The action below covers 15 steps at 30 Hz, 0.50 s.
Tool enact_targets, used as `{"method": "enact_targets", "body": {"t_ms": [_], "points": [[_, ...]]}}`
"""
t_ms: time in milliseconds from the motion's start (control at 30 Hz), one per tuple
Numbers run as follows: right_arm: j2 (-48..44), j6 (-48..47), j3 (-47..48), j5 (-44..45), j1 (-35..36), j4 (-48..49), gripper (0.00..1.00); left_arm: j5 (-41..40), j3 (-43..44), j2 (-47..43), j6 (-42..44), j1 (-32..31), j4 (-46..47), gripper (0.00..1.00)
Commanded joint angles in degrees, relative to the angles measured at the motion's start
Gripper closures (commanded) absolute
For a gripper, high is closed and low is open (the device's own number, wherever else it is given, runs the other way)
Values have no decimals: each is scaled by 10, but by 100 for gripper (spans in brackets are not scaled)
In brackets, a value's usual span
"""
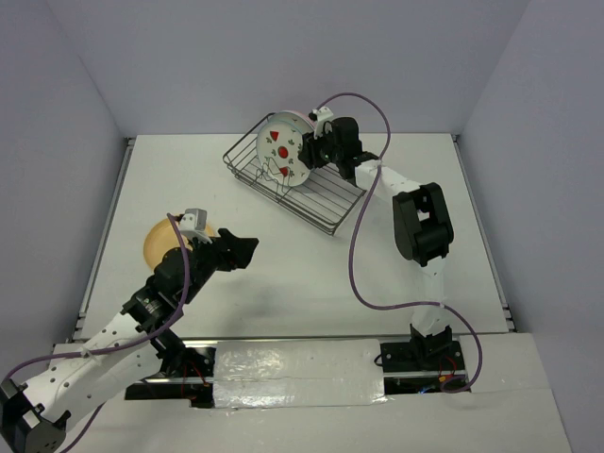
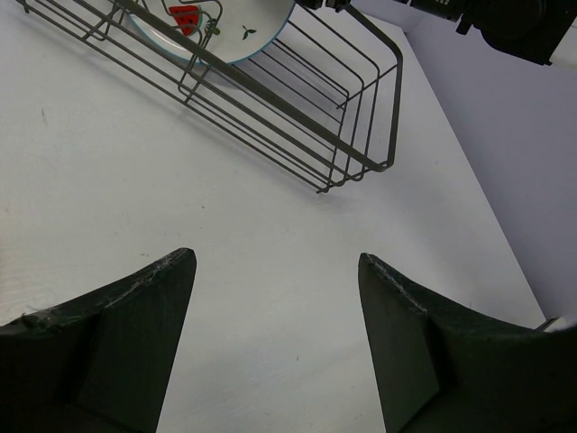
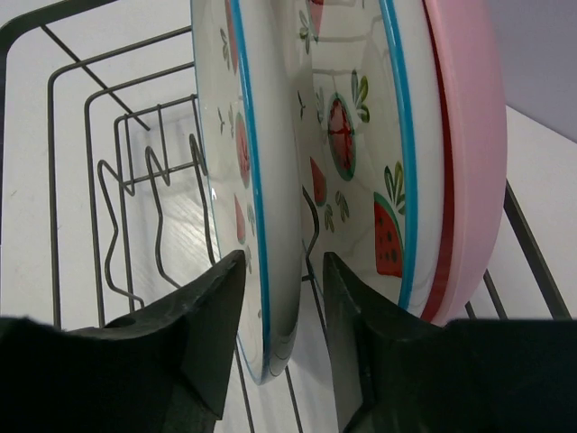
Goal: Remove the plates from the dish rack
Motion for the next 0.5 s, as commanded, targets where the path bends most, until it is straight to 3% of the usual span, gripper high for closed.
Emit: {"method": "enact_targets", "body": {"t_ms": [0, 100, 133, 167, 467], "points": [[3, 11, 42, -24, -3, 13, 54, 7, 0, -7, -2, -2, 36, 16], [3, 15, 48, -32, -3, 9, 73, 3, -1, -9, -1, -2, 35, 16], [1, 16, 49, -30, -3, 8, 92, 2, -1, -10, -1, -3, 35, 16], [0, 16, 50, -27, -3, 7, 100, 0, -1, -11, -1, -2, 35, 16], [-42, 20, 51, -17, 4, 4, 100, 6, -6, -10, -4, -2, 40, 16]]}}
